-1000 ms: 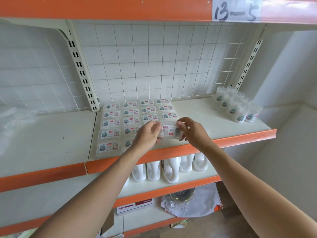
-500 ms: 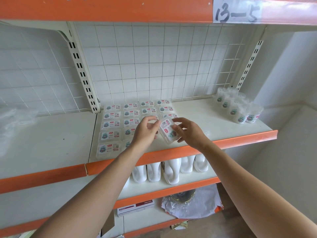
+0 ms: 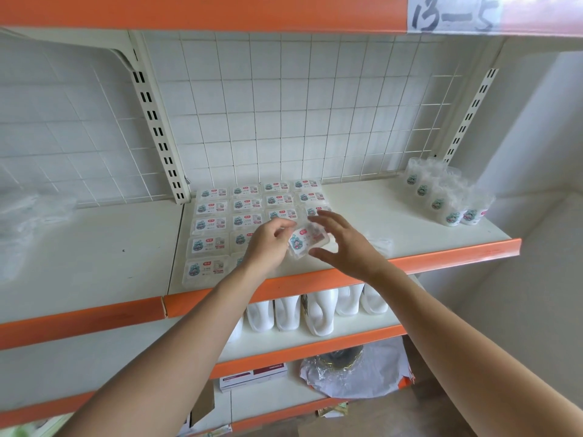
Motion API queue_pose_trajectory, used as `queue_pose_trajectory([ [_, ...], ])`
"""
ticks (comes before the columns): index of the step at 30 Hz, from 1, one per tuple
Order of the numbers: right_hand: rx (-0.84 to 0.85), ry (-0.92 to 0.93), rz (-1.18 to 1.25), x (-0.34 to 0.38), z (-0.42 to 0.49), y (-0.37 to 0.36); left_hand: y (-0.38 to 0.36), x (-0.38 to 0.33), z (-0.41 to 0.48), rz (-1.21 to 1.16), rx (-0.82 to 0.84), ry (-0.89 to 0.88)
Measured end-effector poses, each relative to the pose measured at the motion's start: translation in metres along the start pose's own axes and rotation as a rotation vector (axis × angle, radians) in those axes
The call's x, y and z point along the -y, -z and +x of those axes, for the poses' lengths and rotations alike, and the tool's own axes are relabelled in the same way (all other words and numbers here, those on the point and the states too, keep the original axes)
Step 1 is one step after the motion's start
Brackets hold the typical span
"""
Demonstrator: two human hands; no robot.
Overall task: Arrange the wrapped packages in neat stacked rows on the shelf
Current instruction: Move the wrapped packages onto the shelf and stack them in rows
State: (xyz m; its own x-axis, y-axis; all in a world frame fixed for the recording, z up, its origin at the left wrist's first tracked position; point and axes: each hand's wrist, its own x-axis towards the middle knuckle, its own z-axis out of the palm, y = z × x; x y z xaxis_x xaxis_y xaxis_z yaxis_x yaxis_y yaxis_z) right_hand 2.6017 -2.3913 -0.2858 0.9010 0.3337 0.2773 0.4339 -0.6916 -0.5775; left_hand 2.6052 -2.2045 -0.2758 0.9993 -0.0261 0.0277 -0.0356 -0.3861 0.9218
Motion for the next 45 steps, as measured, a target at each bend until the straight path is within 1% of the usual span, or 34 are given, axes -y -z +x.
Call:
queue_pose_trajectory([
  [3,0.047,0.102,-0.142,0.003,0.001,0.0,0.002,0.0,-0.003,0.09,0.022,-0.033],
  [6,0.046,0.179,-0.269,0.004,0.001,-0.002,0.004,0.001,-0.007,0.11,0.044,0.0],
  [8,0.031,0.2,-0.336,0.002,0.001,-0.004,0.007,0.003,-0.008,0.156,0.042,-0.003],
  [12,0.041,0.178,-0.382,-0.002,-0.003,-0.012,0.026,0.008,-0.014,0.436,-0.03,-0.164],
  [17,0.046,0.135,-0.367,-0.002,-0.005,-0.024,0.032,0.024,-0.029,0.698,0.057,-0.235],
  [21,0.121,0.092,-0.378,0.001,-0.002,-0.029,0.024,0.035,-0.041,0.823,0.037,-0.322],
  [26,0.178,0.054,-0.437,0.0,-0.004,-0.04,0.019,0.049,-0.046,0.877,-0.006,-0.456],
  [30,0.116,0.027,-0.404,0.002,-0.007,-0.05,0.018,0.062,-0.046,0.958,-0.014,-0.523],
  [32,0.112,0.015,-0.409,0.005,-0.007,-0.055,0.018,0.064,-0.049,0.99,-0.022,-0.549],
  [37,0.145,-0.051,-0.403,0.008,-0.014,-0.061,0.016,0.067,-0.054,1.015,-0.009,-0.552],
  [39,0.134,-0.079,-0.387,0.008,-0.018,-0.059,0.012,0.064,-0.051,1.01,-0.003,-0.542],
  [42,0.105,-0.113,-0.383,0.0,-0.022,-0.046,0.0,0.053,-0.043,1.017,0.006,-0.564],
  [45,0.11,-0.133,-0.459,-0.022,-0.025,-0.023,-0.02,0.038,-0.032,1.023,0.0,-0.574],
])
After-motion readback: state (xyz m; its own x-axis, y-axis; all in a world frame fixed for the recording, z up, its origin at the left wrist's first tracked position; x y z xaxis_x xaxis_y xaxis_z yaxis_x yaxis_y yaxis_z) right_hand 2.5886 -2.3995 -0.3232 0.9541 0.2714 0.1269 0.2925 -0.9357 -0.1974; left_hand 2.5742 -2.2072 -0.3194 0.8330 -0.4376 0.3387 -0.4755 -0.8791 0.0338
